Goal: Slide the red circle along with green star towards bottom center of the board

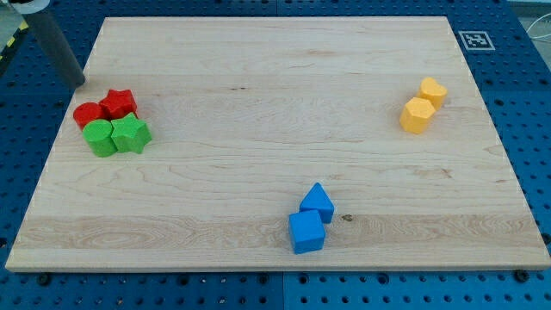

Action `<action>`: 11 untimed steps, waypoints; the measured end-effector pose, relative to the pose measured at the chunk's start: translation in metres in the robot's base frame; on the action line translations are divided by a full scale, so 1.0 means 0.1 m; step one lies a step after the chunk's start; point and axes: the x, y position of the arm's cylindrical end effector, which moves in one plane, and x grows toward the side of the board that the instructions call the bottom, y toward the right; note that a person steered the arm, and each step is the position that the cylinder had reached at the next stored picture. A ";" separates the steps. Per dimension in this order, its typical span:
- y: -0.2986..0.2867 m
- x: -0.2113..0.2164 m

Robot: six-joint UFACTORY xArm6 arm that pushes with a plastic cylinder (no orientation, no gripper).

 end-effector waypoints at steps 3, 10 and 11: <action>0.00 0.41; 1.34 0.81; 1.40 0.82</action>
